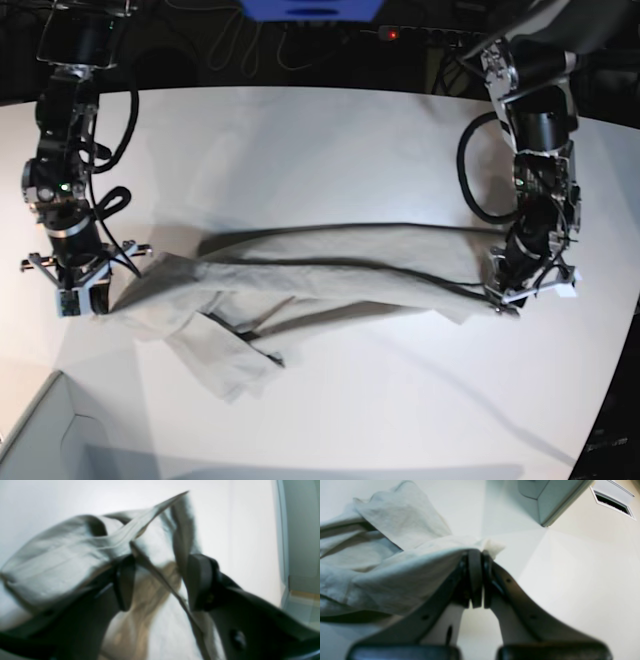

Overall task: Layout the t-shirt on the table in an organized manner, then fold the t-shirt properly
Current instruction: 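Pull the shirt taut with both grippers, left gripper moving toward the shirt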

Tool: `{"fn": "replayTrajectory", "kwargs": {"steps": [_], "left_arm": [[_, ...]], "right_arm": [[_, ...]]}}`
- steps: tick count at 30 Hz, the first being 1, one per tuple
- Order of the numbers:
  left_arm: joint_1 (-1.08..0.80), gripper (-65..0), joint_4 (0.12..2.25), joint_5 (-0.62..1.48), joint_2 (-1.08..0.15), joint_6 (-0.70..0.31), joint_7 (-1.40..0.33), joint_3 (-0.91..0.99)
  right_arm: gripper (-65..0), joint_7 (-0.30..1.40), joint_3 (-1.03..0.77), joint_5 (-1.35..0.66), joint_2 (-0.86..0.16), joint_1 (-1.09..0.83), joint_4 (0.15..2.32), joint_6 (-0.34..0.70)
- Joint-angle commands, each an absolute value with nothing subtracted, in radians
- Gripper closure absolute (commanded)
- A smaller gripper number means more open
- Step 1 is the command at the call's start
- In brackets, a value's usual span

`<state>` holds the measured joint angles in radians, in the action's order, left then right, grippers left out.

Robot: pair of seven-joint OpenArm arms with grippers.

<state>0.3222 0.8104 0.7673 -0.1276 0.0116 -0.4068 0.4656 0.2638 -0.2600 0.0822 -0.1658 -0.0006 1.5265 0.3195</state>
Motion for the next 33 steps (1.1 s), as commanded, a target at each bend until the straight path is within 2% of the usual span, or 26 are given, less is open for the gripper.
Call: {"fn": "replayTrajectory", "kwargs": {"steps": [1, 4, 19, 21, 24, 25, 33], "left_arm": [[0.348, -27.6, 0.826, 0.779, -0.137, -0.004, -0.395, 0.466], [0.348, -23.3, 0.828, 0.788, -0.137, -0.004, -0.395, 0.466], [0.357, -22.3, 0.816, 0.779, -0.139, -0.004, -0.394, 0.467], [0.364, -17.1, 0.816, 0.779, -0.139, -0.004, -0.394, 0.467], [0.375, -2.4, 0.814, 0.779, -0.139, -0.004, -0.394, 0.467], [0.378, 0.0, 0.814, 0.779, -0.139, -0.004, -0.394, 0.467], [0.375, -0.1, 0.846, 0.789, -0.139, -0.004, -0.401, 0.469]], "right_arm": [[0.0, 0.236, -0.265, 0.076, -0.176, 0.015, 1.544, 0.314], [0.0, 0.236, -0.265, 0.076, -0.176, 0.015, 1.544, 0.314], [0.0, 0.236, -0.265, 0.076, -0.176, 0.013, 1.544, 0.314], [0.0, 0.236, -0.266, 0.076, -0.177, 0.004, 1.544, 0.314], [0.0, 0.236, -0.266, 0.076, -0.179, 0.001, 1.544, 0.314], [0.0, 0.236, -0.266, 0.076, -0.179, 0.001, 1.544, 0.314], [0.0, 0.236, -0.268, 0.076, -0.182, 0.002, 1.529, 0.314]]}}
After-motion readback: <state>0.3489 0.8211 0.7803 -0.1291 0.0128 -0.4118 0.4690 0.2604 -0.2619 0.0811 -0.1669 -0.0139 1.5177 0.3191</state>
